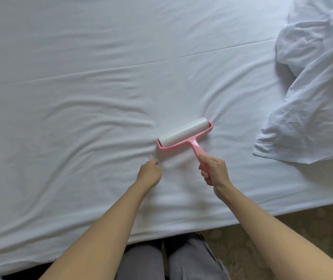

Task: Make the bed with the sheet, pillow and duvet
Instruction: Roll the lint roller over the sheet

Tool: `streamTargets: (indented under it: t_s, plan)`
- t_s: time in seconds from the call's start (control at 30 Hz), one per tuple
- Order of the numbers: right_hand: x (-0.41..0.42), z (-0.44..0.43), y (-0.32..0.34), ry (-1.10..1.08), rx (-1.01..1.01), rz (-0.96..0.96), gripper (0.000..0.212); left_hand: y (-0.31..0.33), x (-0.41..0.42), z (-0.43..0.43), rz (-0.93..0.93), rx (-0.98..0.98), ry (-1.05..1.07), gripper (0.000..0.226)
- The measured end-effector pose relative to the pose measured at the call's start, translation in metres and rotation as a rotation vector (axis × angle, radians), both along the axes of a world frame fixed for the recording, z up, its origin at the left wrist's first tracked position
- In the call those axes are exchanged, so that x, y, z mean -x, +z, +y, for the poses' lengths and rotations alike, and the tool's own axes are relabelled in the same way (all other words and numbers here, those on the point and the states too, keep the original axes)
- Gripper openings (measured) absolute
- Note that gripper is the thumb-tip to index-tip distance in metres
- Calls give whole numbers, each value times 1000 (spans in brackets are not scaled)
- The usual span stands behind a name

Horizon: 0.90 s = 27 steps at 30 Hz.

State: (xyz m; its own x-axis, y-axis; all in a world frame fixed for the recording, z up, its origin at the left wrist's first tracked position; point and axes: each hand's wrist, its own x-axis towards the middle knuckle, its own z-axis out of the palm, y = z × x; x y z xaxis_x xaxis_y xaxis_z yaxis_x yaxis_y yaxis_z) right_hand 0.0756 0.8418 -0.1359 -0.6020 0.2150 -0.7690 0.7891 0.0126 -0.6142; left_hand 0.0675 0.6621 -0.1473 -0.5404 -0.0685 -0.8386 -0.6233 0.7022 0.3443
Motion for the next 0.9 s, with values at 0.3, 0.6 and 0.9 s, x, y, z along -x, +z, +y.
streamTargets:
  t_s: [0.3,0.6,0.9]
  plan:
    - [5,11,17,-181,-25,136,41,11,28,-1,34,15,-7,47]
    - [96,5,31,-394,6,189,34,13,66,8,89,11,-49,43]
    - [209,27,14,-155,34,330,37,1,150,48,277,8,58,41]
